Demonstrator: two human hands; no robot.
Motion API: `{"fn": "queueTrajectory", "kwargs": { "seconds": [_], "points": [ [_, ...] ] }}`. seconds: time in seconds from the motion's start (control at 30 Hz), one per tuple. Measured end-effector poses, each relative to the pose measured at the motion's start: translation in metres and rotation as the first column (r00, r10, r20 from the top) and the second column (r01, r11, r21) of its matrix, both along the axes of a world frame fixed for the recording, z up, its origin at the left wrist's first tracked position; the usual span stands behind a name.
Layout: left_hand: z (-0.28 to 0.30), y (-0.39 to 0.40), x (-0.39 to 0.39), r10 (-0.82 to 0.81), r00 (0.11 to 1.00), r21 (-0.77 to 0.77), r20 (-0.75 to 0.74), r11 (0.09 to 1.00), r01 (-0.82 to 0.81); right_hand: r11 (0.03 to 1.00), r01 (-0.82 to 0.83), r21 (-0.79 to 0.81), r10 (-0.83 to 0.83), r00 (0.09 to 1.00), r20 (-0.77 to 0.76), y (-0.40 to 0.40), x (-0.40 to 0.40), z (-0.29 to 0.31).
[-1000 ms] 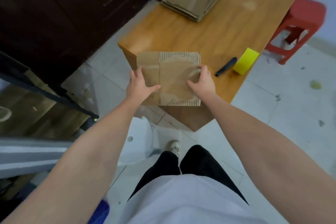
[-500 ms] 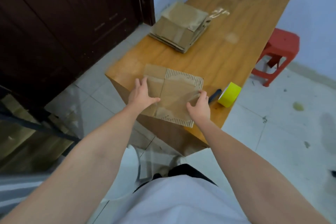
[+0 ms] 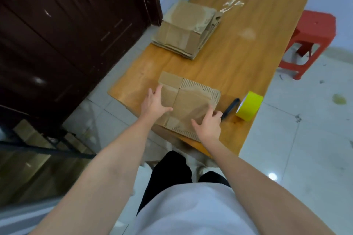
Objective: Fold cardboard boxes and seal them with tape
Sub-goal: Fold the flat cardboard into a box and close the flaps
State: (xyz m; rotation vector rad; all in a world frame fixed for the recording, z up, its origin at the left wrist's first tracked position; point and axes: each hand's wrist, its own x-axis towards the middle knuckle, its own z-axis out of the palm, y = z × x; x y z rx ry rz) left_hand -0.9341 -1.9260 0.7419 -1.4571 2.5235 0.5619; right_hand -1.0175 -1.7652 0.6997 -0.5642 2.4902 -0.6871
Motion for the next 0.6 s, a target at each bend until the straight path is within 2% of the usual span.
{"fn": "queueTrajectory", "kwargs": {
  "seconds": [0.13, 0.27, 0.43, 0.6],
  "points": [
    [-0.001, -0.031, -0.016, -0.076, 0.997, 0.032, -0.009, 0.997, 0.076, 0.995, 0.027, 0.098, -0.033, 0.998, 0.056, -0.031, -0.017, 0.009],
    [-0.004, -0.061, -0.031, -0.185, 0.98, 0.063, 0.068, 0.981, 0.181, 0.97, 0.062, 0.233, -0.103, 0.981, 0.166, -0.058, -0.026, 0.017],
    [-0.026, -0.082, -0.03, -0.305, 0.943, 0.086, 0.135, 0.952, 0.295, 0.937, 0.052, 0.346, -0.125, 0.973, 0.193, -0.077, -0.025, 0.013],
    [-0.056, -0.089, -0.005, -0.375, 0.927, 0.001, -0.006, 0.927, 0.375, 0.914, 0.048, 0.403, -0.128, 0.977, 0.172, -0.075, -0.027, 0.006]
  ]
}}
